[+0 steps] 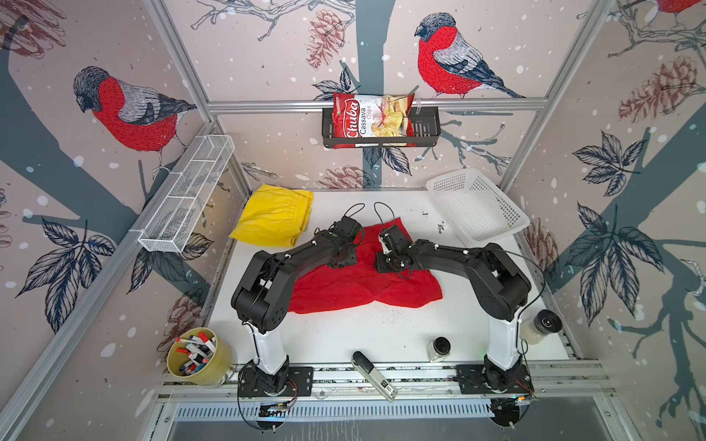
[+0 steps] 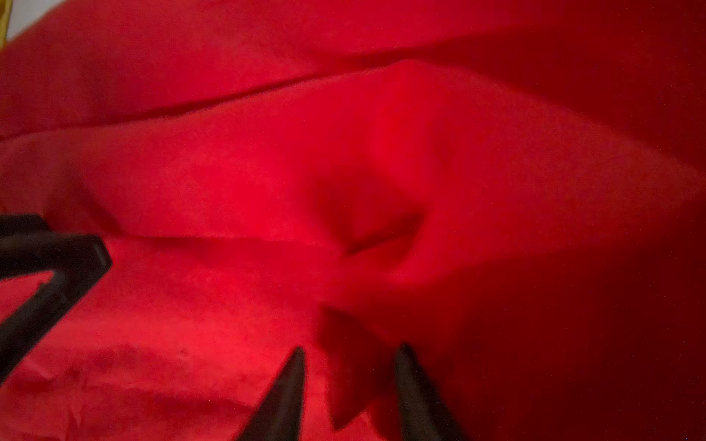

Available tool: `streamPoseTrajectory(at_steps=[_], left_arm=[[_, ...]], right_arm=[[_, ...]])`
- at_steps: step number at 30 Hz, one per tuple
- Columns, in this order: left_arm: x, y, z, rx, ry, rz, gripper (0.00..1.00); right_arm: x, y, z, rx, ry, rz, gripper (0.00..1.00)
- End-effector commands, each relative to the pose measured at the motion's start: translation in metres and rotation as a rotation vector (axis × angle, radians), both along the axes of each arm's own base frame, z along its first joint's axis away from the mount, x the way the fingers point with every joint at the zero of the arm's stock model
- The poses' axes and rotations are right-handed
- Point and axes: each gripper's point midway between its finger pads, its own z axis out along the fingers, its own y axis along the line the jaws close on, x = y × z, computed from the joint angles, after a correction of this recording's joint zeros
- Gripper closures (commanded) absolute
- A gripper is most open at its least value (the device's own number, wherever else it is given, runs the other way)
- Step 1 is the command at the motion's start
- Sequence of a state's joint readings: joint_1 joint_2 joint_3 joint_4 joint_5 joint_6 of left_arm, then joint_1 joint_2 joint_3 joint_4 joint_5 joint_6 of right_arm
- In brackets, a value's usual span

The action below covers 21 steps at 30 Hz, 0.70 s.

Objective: Fold and stack the shorts

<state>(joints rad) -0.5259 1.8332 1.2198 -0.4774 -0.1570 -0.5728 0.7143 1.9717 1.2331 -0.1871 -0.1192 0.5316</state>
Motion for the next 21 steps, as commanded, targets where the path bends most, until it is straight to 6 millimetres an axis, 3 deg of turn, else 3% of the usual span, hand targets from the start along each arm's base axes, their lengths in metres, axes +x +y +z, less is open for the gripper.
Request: streamPoseTrajectory(at_steps=[1,6,11,15,21], left_arm=[[0.007,-0.001,-0.001,-0.008,-0.013,0.007,0.45],[0.011,0.003,-0.010,0.016,-0.001,0.009,0.43],[0.011,0.009,-0.020,0.032,0.023,0.025,0.43],[0.010,0.015,-0.024,0.030,0.031,0.045,0.42],[0.008,0.023,-0.029,0.031,0.049,0.081,0.40]], right_arm=[[0.014,-0.002,0.010,0.080,0.003,-0.029,0.88],[0.039,-0.016,0.045,0.098,-0.066,-0.036,0.97],[0.067,-0.034,0.080,0.087,-0.149,-0.063,0.99],[0.097,-0.052,0.097,0.048,-0.209,-0.101,0.99],[0.142,-0.071,0.106,-0.121,-0.318,-0.142,0.99]])
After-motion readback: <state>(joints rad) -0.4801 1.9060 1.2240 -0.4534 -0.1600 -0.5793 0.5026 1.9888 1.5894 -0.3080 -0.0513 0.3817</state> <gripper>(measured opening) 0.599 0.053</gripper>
